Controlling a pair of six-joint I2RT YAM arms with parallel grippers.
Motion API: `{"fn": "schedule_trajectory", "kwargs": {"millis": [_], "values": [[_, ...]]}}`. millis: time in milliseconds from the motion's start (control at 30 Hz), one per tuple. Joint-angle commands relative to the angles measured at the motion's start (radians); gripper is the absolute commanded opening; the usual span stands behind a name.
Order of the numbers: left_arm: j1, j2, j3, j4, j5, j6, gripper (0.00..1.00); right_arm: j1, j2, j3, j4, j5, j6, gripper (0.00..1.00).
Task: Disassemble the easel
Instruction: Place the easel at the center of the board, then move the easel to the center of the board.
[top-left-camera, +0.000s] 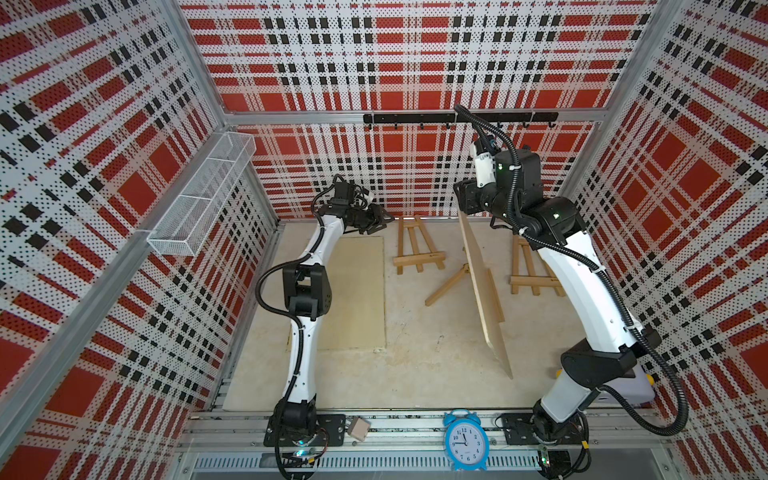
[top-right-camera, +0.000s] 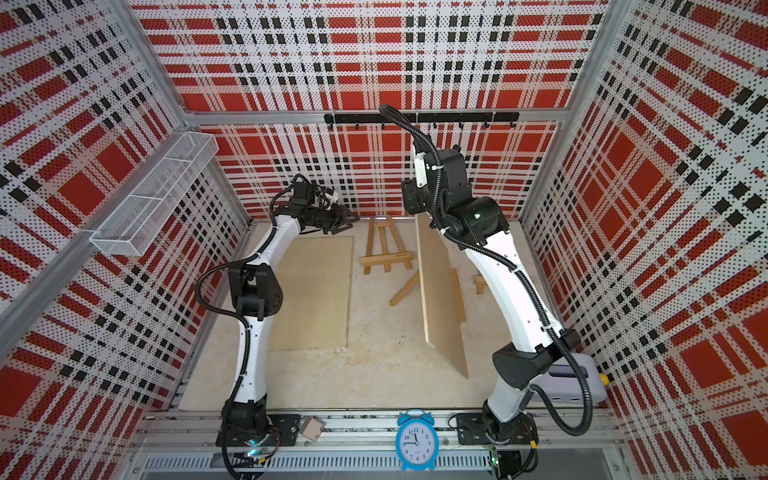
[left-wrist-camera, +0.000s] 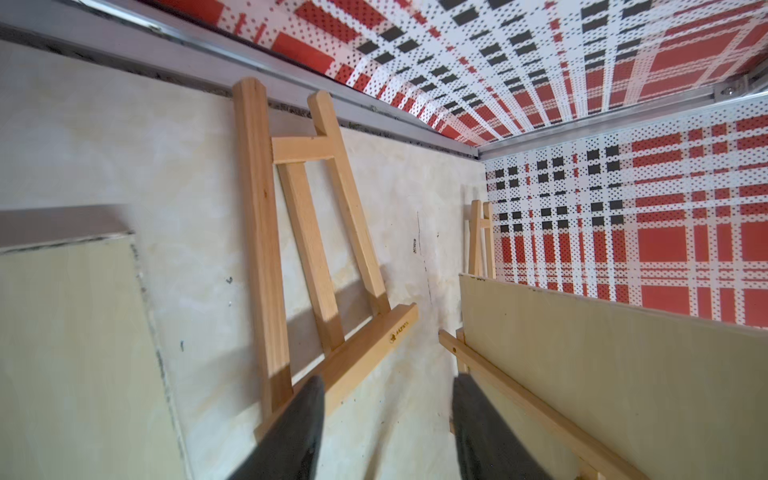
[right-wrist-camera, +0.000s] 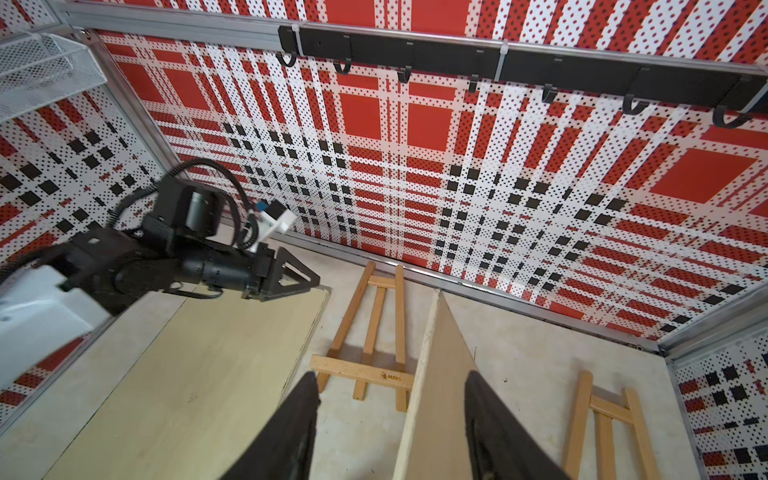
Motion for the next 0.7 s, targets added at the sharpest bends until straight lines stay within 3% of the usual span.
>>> {"fn": "schedule_trajectory", "kwargs": {"millis": [0,133,233,367,433,667], "values": [[-0.029,-0.118,0.031,-0.186,-0.171,0.097,0.45,-0.065,-0.051,-0.039,0.037,-0.035,0.029,0.57],[-0.073,-0.229,0.039,-0.278,-0.249,0.087,0.42,-0.236,-0.091,-0.131,0.044,-0.187,0.125,0.55],[-0.124,-0.308,0.046,-0.311,-0.311,0.069,0.42,-0.360,-0.112,-0.185,0.034,-0.234,0.160,0.53],[-0.203,-0.377,0.051,-0.331,-0.342,0.021,0.42,-0.524,-0.094,-0.262,-0.021,-0.322,0.202,0.38],[-0.244,-0.406,0.048,-0.331,-0.368,-0.005,0.42,-0.589,-0.075,-0.340,-0.033,-0.396,0.204,0.37],[-0.387,-0.421,0.113,-0.325,-0.387,-0.101,0.47,-0.615,0.061,-0.584,-0.052,-0.550,0.155,0.43]]}}
